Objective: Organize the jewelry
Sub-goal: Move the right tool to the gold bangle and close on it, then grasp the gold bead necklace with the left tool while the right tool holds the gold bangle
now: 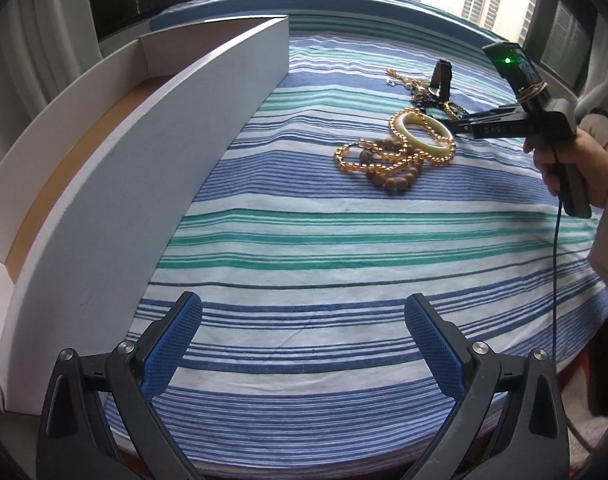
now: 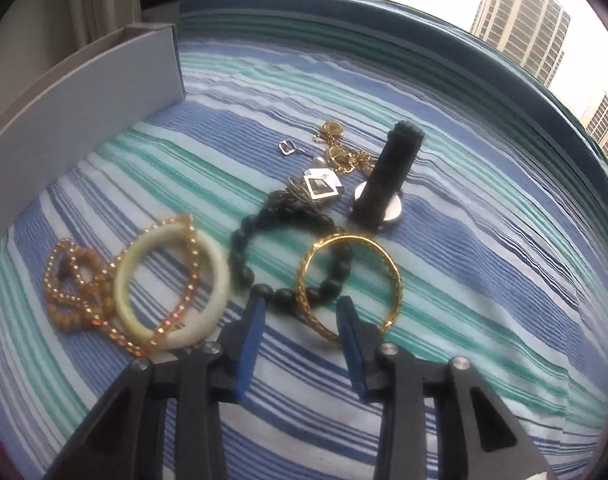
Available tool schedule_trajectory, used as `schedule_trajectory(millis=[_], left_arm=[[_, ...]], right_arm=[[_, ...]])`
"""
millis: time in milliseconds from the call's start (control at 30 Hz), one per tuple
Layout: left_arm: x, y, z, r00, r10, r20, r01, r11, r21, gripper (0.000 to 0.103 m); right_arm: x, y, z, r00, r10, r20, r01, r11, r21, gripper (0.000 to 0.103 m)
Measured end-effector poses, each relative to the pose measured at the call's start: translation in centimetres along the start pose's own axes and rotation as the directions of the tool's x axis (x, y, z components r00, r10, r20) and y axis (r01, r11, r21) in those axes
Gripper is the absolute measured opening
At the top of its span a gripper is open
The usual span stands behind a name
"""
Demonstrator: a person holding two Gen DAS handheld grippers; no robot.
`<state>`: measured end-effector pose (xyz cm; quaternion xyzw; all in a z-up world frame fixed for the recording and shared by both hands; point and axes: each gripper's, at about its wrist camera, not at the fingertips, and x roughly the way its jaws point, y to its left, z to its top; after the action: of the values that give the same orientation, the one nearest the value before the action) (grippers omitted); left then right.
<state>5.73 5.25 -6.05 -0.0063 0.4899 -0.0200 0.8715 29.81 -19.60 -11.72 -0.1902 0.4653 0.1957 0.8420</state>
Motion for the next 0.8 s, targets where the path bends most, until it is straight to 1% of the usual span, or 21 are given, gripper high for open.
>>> schedule_trajectory(millis=[67, 133, 167, 300, 433, 600, 667, 800], left_arm=[[0.2, 0.5, 0.0, 1.000, -0.006, -0.008, 0.005, 1.000, -0.020, 0.101], [0.3, 0.9, 0.1, 1.000, -0.007, -0.014, 0.007, 0.999, -0.038, 0.101], [0.4, 0.9, 0.1, 1.000, -0.008, -0.016, 0.007, 0.999, -0.045, 0.101], [0.6, 0.6, 0.2, 1.000, -0.001, -0.027, -0.001, 0.999, -0.043, 0.101], [0.7, -0.2, 0.4, 0.999, 0.010, -0.032, -0.011, 1.000, -0.019, 0.101], [0.9, -1.3, 1.0, 0.999, 0.003, -0.038, -0.003, 1.000, 0.007, 0.101], [0.9, -1.9, 1.7, 0.999, -0.016, -0.039, 0.017, 1.000, 0.016, 0.101], [0.5, -3.9, 4.3, 0.996, -0.088, -0.015, 0.089, 0.995, 0.055, 0.101]], right_arm=[[0.2, -0.3, 0.4, 1.000, 0.005, -0.006, -0.005, 1.000, 0.008, 0.036], [0.1, -0.6, 0.5, 0.999, 0.036, -0.029, -0.035, 0.999, 0.026, 0.023], [0.0, -0.6, 0.4, 0.999, 0.037, -0.035, -0.036, 0.999, 0.022, 0.015], [-1.0, -0.3, -0.8, 0.998, 0.038, -0.040, -0.038, 0.999, 0.011, 0.009], [-3.3, -0.5, -2.5, 0.998, 0.059, -0.007, -0.059, 0.997, 0.059, 0.006], [-6.8, -1.3, -5.6, 0.992, 0.115, 0.043, -0.120, 0.984, 0.135, 0.006], [-8.3, -1.8, -6.9, 0.986, 0.150, 0.074, -0.161, 0.971, 0.178, 0.006], [-10.6, -2.3, -9.8, 0.967, 0.216, 0.134, -0.245, 0.933, 0.265, 0.006]])
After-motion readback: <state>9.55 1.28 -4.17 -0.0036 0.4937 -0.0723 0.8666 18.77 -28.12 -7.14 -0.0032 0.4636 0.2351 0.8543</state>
